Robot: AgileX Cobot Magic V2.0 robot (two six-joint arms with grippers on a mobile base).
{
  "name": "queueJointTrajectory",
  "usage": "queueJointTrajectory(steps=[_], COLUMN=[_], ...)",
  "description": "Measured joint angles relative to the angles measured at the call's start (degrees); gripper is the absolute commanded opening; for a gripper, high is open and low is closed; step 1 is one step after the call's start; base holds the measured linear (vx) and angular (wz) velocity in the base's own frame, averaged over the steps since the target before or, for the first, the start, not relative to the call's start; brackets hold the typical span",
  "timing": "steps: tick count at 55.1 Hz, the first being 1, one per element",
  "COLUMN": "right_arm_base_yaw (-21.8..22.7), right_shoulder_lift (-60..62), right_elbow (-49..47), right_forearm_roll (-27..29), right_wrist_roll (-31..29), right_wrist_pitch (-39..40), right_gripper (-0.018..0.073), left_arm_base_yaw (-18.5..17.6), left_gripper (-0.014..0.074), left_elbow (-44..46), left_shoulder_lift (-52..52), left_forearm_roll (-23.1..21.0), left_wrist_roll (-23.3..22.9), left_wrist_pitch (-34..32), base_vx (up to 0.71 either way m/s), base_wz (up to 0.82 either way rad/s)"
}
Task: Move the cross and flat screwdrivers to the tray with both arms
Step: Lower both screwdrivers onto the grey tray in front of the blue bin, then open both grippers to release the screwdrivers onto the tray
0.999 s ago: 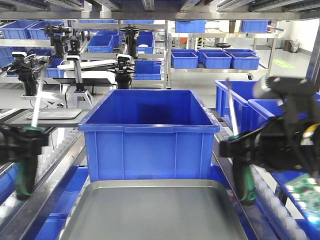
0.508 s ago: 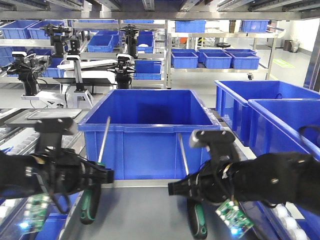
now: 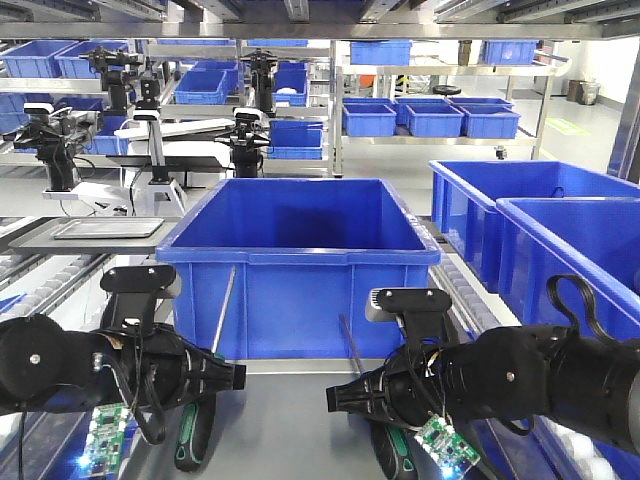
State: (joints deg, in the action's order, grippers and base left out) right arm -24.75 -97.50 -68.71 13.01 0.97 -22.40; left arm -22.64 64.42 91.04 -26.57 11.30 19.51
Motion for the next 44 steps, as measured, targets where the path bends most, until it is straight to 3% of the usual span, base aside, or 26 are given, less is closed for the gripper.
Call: queueJointTrajectory(steps=[7, 15, 44], right_arm_base_yaw=[0.00, 0.00, 0.00], right_shoulder_lift=[0.00, 0.00, 6.73], right_elbow=[0.00, 0.00, 0.00], right_forearm_roll=[0.00, 0.00, 0.00], right_wrist_roll=[0.00, 0.00, 0.00], right_wrist_pitch=[-0.12, -0.12, -0.08], right_gripper=[0.0463, 0.0580, 0.0578], left_arm_base_yaw=[0.00, 0.00, 0.00], left_gripper=[0.0519, 0.0563, 0.0559], left_elbow=[0.00, 0.00, 0.12], left_shoulder_lift=[0.48, 0.48, -7.09], left_forearm_roll=[-0.06, -0.06, 0.00], left_wrist_roll=[0.00, 0.00, 0.00], left_wrist_pitch=[-0.05, -0.30, -2.89], base_vx=[0.00, 0.00, 0.00], base_wz=[0.00, 0.00, 0.00])
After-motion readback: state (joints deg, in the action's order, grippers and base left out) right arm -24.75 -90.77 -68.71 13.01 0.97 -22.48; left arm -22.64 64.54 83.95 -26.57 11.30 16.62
